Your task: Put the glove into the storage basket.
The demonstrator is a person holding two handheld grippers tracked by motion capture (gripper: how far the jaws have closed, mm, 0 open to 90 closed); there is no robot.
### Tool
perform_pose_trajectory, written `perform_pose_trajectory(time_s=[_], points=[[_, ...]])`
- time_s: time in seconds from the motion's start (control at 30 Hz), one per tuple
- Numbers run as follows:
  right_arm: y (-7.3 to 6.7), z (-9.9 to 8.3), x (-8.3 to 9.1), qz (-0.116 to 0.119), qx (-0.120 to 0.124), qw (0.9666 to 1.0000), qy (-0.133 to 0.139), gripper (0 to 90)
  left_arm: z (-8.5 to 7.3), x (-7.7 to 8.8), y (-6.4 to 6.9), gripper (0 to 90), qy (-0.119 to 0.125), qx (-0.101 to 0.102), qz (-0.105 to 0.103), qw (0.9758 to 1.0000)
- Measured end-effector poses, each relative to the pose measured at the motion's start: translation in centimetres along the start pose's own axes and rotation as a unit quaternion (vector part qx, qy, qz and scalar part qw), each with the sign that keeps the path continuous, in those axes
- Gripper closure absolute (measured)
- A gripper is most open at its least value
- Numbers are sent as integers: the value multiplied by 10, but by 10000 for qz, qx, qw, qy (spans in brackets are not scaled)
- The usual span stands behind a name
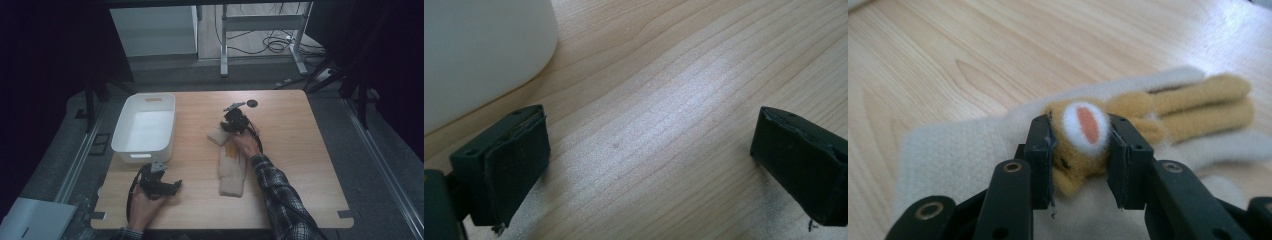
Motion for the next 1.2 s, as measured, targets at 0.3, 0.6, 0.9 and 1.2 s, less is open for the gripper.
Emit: perform_pose_trajectory(time_s=[0.3, 0.6, 0.9, 1.2], points=[[2, 17, 34, 218, 124, 9994, 244, 654, 0, 0, 0, 26, -9, -10, 4, 10000], [-4, 27, 77, 537, 341, 9972, 388, 652, 0, 0, 0, 26, -4, -8, 3, 10000], [-23, 19, 120, 932, 626, 9929, 384, 650, 0, 0, 0, 26, -4, -4, 0, 10000], [-52, -8, 161, 1318, 943, 9864, 272, 649, 0, 0, 0, 26, -8, -24, 4, 10000]])
Point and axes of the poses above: each handheld gripper's, and its own axes: x roughly backward along the jaws, z roughly out of its top, y roughly to its right, the point moved 9 cm from there along -x, roughly forward along the jaws
